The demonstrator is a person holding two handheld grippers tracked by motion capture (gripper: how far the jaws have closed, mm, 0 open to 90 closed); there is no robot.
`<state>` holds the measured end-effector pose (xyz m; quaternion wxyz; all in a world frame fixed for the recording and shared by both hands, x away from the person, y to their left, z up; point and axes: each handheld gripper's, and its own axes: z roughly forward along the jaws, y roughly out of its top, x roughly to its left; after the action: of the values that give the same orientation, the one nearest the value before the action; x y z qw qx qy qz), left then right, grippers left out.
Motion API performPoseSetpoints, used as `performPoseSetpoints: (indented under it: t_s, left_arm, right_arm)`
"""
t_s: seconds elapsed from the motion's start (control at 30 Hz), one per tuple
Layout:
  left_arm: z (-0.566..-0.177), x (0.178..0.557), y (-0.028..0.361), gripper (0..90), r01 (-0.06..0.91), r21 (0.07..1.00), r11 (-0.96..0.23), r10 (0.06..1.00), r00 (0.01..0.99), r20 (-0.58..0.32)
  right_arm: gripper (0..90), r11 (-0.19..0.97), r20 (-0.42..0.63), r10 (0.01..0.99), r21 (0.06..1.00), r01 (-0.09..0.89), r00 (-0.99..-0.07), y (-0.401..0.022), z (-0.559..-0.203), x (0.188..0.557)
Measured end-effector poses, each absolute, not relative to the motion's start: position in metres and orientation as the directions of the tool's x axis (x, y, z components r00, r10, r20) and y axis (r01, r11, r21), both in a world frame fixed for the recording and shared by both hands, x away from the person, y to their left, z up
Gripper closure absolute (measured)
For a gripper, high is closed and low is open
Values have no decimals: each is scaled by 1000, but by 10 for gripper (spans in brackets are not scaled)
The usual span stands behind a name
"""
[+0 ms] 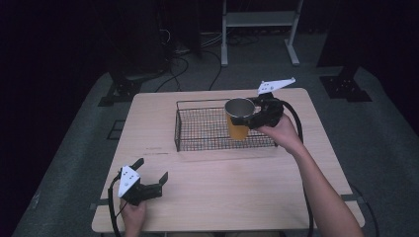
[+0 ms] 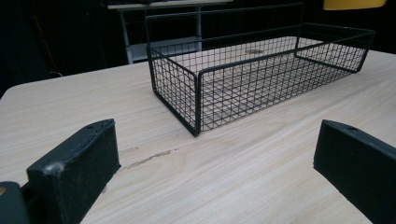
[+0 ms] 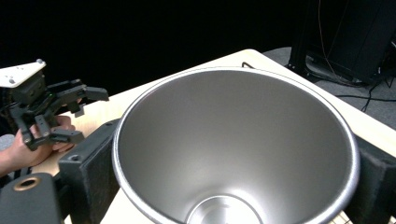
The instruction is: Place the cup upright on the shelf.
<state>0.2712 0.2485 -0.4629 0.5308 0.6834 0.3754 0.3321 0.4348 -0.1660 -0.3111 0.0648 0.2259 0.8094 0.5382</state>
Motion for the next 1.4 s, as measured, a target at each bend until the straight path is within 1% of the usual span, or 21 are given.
performPoseSetpoints:
  t_s: [0.47,0.73,1.0,1.13,1.4]
  left_arm:
    - [-463,271,248,0,162,974,-158,866,497,58]
    - [-463,271,248,0,162,974,-159,865,498,59]
    - [-463,271,248,0,159,975,-155,866,498,56]
    - [-463,271,249,0,157,975,-155,865,499,57]
    - [-463,271,249,0,157,976,-153,865,499,55]
  right_arm:
    - [87,323,138,457,895,309,-878,-154,-295,460]
    - [87,315,147,465,894,318,-873,-150,-295,470]
    - [87,309,161,489,887,343,-857,-147,-305,488]
    - [87,317,170,505,876,364,-847,-147,-318,499]
    - [86,323,182,502,867,378,-845,-145,-334,511]
